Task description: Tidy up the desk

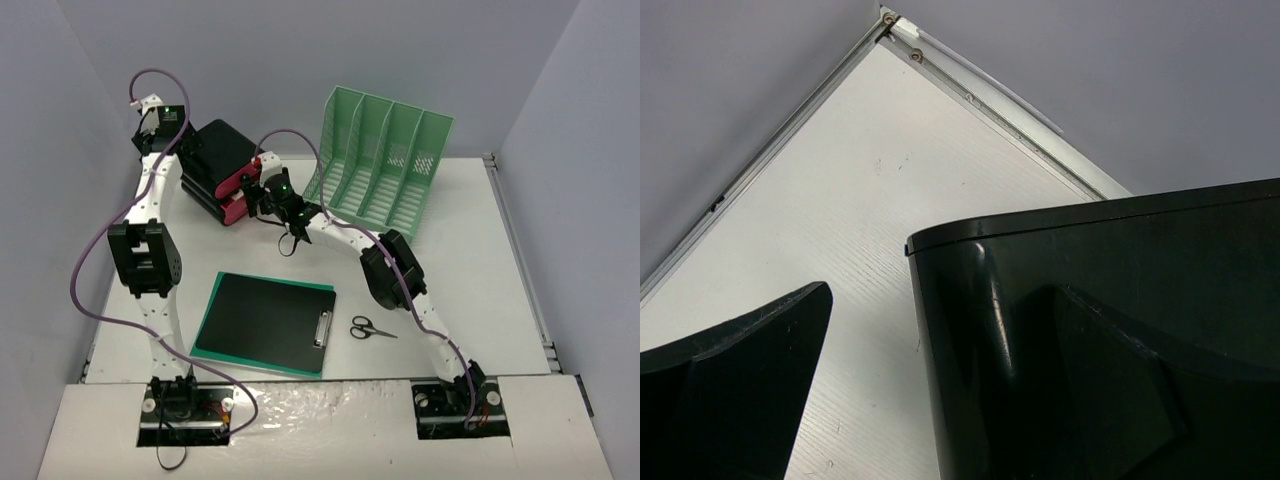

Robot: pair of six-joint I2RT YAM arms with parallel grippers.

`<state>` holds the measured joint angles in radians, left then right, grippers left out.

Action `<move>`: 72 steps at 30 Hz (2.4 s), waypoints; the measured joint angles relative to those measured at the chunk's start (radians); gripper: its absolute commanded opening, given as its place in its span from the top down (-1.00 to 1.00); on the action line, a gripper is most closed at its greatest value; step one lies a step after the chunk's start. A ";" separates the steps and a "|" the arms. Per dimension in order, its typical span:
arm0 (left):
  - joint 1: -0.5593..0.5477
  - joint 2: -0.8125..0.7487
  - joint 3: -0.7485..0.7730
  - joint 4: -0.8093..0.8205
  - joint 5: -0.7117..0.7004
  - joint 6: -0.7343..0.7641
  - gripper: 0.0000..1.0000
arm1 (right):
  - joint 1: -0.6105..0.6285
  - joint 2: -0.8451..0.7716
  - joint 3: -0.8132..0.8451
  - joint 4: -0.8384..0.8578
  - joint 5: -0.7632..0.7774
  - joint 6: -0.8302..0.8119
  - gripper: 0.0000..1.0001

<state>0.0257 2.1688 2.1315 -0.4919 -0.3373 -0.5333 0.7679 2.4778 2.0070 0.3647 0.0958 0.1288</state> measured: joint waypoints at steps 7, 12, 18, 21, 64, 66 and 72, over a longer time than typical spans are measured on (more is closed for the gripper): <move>0.000 0.000 0.000 0.000 -0.001 0.003 -0.80 | -0.008 0.067 0.135 -0.017 -0.011 0.002 -0.53; 0.000 0.000 0.000 0.001 -0.001 0.007 -0.80 | -0.010 0.116 0.175 -0.017 -0.025 0.016 -0.53; 0.000 0.000 0.000 0.001 -0.003 0.010 -0.80 | -0.016 0.159 0.177 -0.016 -0.036 0.044 -0.54; 0.000 0.000 0.000 0.001 -0.004 0.010 -0.80 | -0.016 0.171 0.178 -0.011 -0.039 0.057 -0.56; 0.000 0.000 0.000 0.005 -0.007 0.028 -0.80 | -0.057 0.052 -0.100 0.111 -0.113 0.106 -0.60; 0.000 0.000 0.000 0.005 -0.007 0.028 -0.80 | -0.058 0.034 -0.129 0.115 -0.111 0.106 -0.57; 0.002 0.000 0.000 0.005 -0.005 0.028 -0.80 | -0.064 -0.012 -0.202 0.124 -0.111 0.101 -0.45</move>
<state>0.0275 2.1693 2.1319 -0.4873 -0.3427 -0.5056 0.7043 2.4654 1.8046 0.4883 -0.0154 0.2296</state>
